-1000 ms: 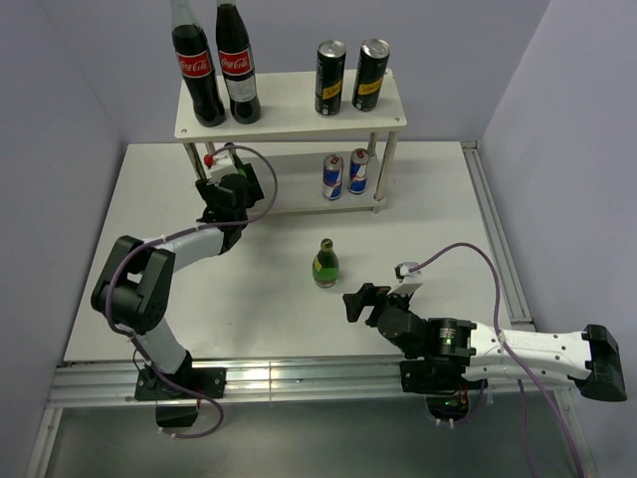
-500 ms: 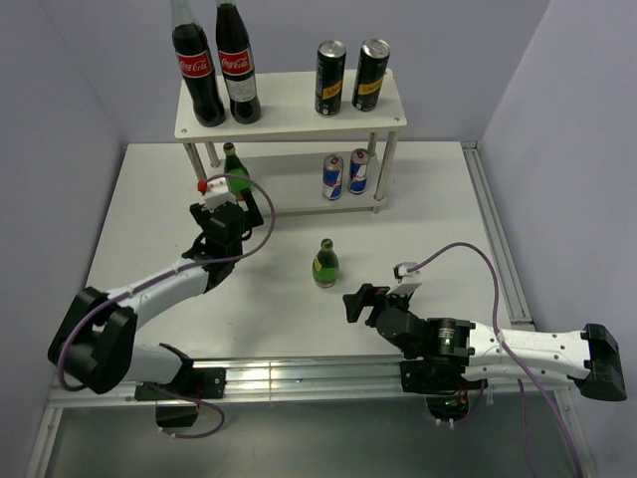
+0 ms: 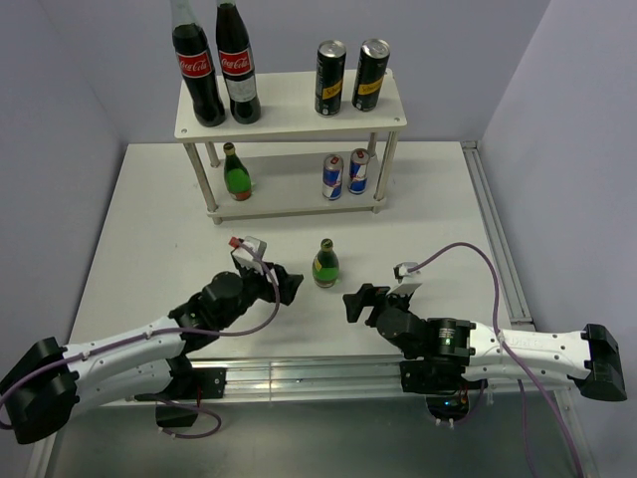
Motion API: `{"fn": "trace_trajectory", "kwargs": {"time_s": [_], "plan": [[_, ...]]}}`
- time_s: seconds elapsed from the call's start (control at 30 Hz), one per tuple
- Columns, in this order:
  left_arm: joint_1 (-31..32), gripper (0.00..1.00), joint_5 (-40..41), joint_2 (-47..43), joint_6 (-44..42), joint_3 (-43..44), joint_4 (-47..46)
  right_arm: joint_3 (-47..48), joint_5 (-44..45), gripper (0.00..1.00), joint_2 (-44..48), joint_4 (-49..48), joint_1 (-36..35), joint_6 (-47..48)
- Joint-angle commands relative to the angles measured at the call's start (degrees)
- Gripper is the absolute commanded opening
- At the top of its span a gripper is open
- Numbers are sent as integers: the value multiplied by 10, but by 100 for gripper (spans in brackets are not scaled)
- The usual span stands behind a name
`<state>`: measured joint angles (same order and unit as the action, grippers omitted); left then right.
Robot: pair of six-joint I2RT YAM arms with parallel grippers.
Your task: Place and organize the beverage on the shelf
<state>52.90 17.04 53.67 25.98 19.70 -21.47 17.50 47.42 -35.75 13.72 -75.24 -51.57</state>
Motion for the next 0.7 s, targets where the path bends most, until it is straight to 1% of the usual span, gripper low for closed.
{"fn": "trace_trajectory", "kwargs": {"time_s": [0.0, 0.07, 0.17, 0.2, 0.27, 0.3, 0.33, 0.37, 0.43, 0.47, 0.53, 0.57, 0.67], "plan": [[9, 99, -85, -20, 0, -35, -76, 3, 21, 100, 2, -11, -5, 2], [14, 99, -90, -15, 4, -52, -109, 3, 22, 100, 2, -11, -5, 2], [24, 99, -103, 19, 0, -70, -174, 3, 21, 100, 4, -8, -5, 0], [23, 99, -104, 52, -7, -70, -186, 3, 21, 100, 5, -9, -5, -1], [24, 99, -108, 91, -10, -63, -231, 2, 20, 100, 7, -8, -5, 0], [26, 98, -106, 130, -14, -59, -247, 2, 21, 100, 7, -10, -5, -1], [27, 98, -101, 150, -16, -50, -261, 2, 21, 100, 6, -10, -5, -1], [29, 98, -98, 191, -18, -46, -295, 3, 21, 100, 4, -9, -5, -1], [30, 98, -77, 230, -25, -28, -318, 3, 21, 100, 4, -8, -5, -1], [30, 98, -71, 267, -28, -21, -341, 3, 21, 100, 4, -8, -4, -3], [30, 98, -50, 301, -34, 2, -358, 3, 20, 100, 5, -7, -4, -3], [30, 98, -46, 330, -39, 9, -375, 2, 20, 100, 6, -8, -5, -3], [30, 98, -36, 382, -48, 43, -387, 1, 20, 100, 7, -8, -5, -2]]}}
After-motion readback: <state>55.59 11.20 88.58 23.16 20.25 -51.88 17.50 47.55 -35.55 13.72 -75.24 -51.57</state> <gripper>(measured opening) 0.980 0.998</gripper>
